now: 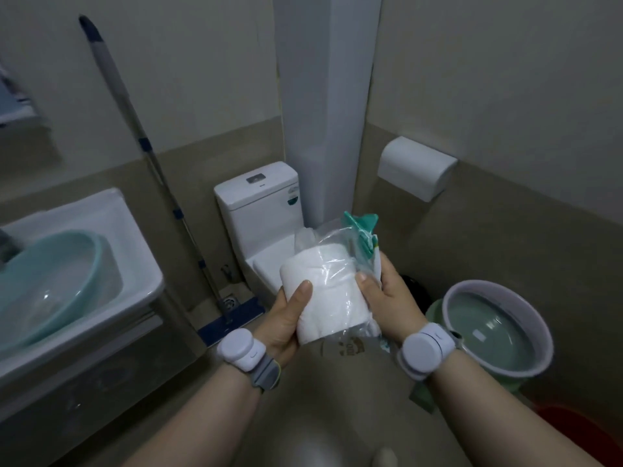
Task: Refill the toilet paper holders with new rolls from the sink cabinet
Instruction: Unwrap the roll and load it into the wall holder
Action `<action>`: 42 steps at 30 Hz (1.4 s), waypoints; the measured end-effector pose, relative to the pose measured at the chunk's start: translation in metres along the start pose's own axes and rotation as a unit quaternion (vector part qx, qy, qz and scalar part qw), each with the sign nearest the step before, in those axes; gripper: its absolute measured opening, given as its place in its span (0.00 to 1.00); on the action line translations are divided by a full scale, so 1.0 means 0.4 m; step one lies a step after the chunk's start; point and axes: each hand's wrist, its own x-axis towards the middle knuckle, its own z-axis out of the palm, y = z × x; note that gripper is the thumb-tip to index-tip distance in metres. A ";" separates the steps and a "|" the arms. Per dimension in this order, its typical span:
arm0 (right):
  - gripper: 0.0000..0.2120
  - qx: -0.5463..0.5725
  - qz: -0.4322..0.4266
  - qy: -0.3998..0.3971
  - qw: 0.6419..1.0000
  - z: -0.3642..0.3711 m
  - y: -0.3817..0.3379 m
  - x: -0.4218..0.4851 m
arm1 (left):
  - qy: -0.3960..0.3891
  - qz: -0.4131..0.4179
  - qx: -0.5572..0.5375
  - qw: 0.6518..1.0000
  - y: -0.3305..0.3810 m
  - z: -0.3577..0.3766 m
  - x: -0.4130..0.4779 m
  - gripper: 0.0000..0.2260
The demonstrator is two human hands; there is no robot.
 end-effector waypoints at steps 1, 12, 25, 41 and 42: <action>0.27 -0.017 -0.010 0.009 1.000 -0.013 0.004 0.022 | 0.015 0.007 0.012 1.000 0.000 0.006 0.026 0.54; 0.15 -0.387 -0.020 0.126 0.913 -0.339 0.031 0.301 | 0.130 0.127 0.026 0.983 0.064 0.146 0.335 0.54; 0.12 -0.362 -0.026 -0.038 0.931 -0.434 0.061 0.463 | 0.190 0.158 -0.038 0.968 0.075 0.286 0.581 0.46; 0.15 -0.039 -0.003 0.006 0.999 -0.329 0.003 0.754 | 0.059 0.111 -0.073 0.989 0.213 0.281 0.891 0.38; 0.15 -0.038 -0.004 0.009 0.999 -0.335 -0.001 0.774 | 0.059 0.127 -0.019 0.990 0.244 0.265 0.909 0.37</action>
